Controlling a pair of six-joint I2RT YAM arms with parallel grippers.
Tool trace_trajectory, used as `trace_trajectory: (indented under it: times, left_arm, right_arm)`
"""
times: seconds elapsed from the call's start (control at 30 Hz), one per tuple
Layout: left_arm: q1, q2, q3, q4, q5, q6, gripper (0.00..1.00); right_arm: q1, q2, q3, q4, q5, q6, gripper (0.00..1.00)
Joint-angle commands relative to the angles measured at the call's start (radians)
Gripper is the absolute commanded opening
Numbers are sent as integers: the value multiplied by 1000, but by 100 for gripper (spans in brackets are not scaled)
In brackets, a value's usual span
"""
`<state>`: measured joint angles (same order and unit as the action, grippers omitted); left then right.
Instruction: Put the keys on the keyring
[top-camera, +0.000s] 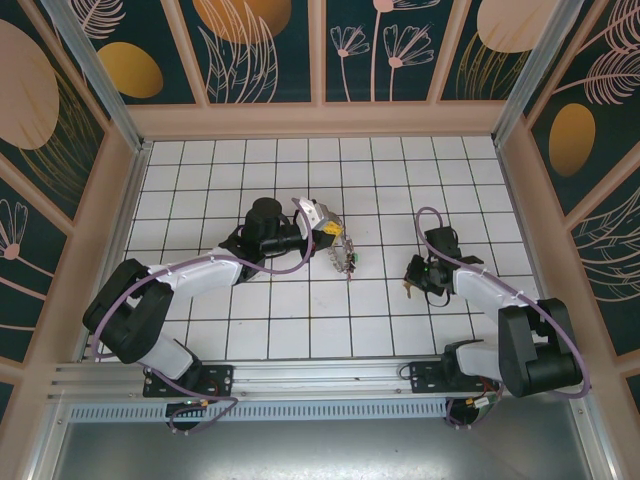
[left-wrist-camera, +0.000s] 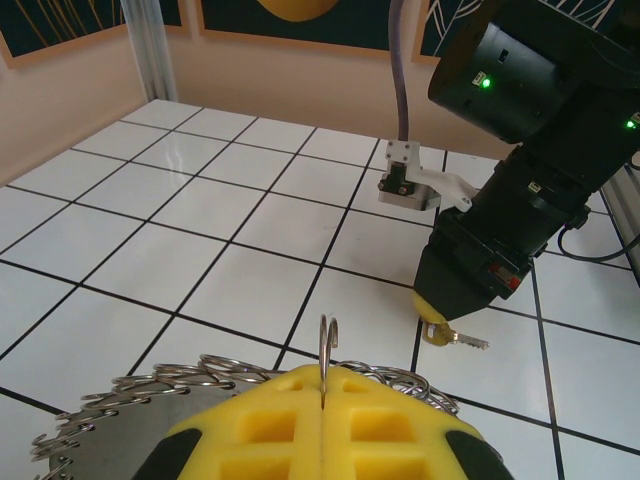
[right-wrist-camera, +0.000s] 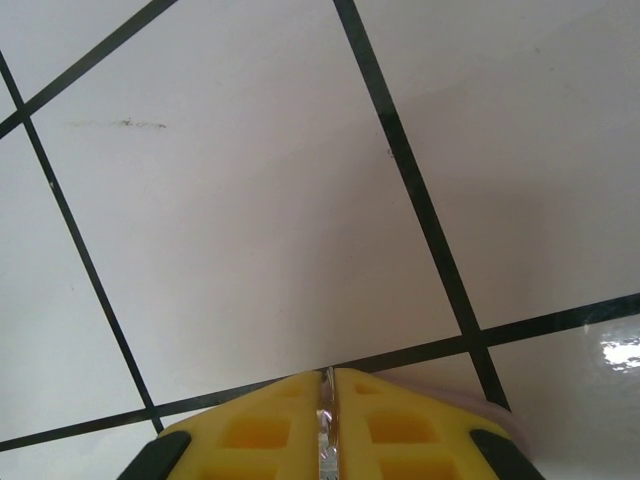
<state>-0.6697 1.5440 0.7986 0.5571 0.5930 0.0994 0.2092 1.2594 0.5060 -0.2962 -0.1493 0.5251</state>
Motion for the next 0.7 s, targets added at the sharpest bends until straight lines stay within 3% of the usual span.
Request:
trace_trajectory:
  times: [0.0,0.13,0.17,0.4,0.67]
  left_arm:
    - [1,2,35,49,21,-11,0]
    - [0,4,36,46,24,-10,0]
    - [0,4,34,46,22,-10,0]
    - [0,4,34,44,21,-9,0]
    - [0,-17,22,61,-11,-3,0]
  right_arm:
    - [-2,-11,27,-17,-10,-17,12]
    - [-3,-12,25,-11,-10,-16,10]
    - [-3,-12,26,-13,-9,-16,5]
    - [1,-32,28,-5,-7,-29,3]
    - [30,-281,-4,187,-94,-162,0]
